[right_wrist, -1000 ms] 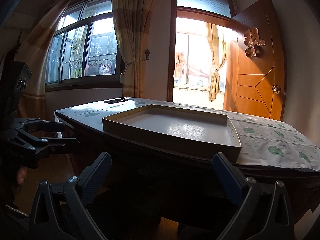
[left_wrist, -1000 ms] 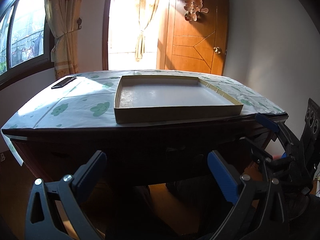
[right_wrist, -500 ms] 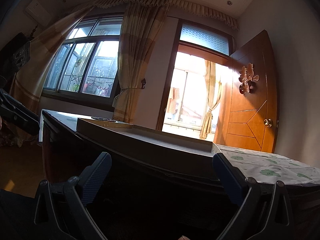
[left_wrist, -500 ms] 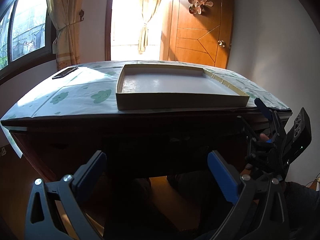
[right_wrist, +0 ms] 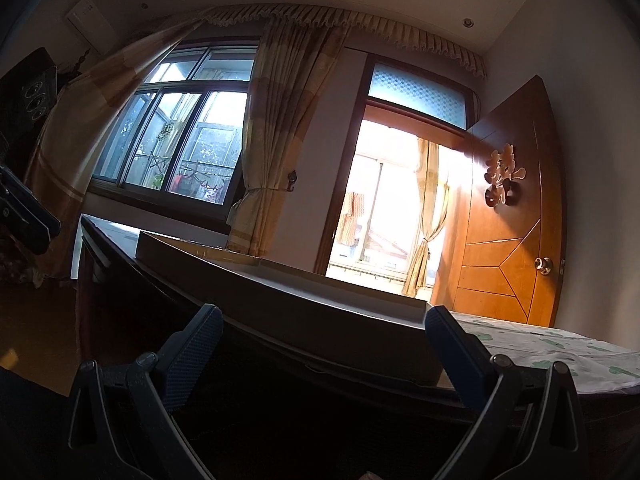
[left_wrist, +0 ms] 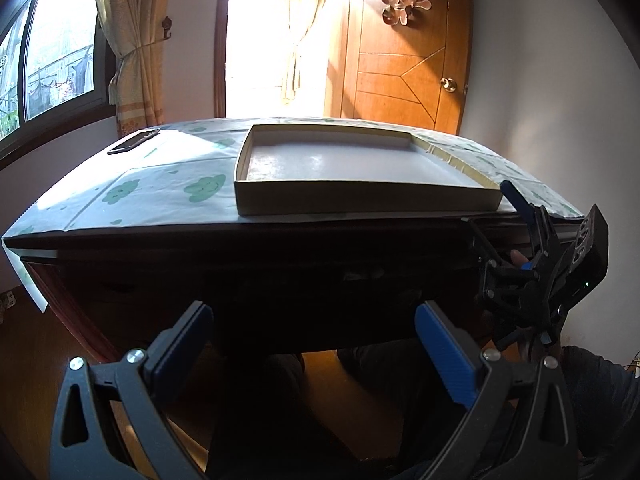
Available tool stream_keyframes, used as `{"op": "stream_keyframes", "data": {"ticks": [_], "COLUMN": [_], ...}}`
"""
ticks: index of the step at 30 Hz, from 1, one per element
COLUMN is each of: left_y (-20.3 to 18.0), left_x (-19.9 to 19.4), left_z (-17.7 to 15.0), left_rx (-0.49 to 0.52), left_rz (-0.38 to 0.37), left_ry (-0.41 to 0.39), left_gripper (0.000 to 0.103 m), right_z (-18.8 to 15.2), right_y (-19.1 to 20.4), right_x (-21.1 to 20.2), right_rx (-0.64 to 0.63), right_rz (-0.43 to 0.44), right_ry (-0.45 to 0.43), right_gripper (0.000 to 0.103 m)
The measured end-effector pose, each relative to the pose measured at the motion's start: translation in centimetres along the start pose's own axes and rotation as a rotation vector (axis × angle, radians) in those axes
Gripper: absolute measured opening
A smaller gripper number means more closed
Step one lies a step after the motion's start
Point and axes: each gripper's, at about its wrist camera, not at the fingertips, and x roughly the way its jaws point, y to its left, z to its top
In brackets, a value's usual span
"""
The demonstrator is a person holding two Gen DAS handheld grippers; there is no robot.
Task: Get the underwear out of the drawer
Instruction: 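Pull the drawer under the table open with the left hand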
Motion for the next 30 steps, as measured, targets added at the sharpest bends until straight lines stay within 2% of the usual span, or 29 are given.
{"op": "stream_keyframes", "data": {"ticks": [12,30], "left_y": [-0.3,-0.1], "left_x": [-0.1,-0.2], "left_z": [-0.1,-0.1], "left_rx": [0.008,-0.005], "left_rz": [0.001,-0.004], "left_ry": [0.004,-0.004], "left_gripper": [0.103,0.103], "right_z": [-0.2,0.1], "right_y": [0.4,0.4], "right_x": [0.6,-0.4], "right_rx": [-0.094,-0.075], "right_rz": [-0.011,0.014], "right_ry": [0.005,0.056], "right_gripper": [0.102,0.102]}}
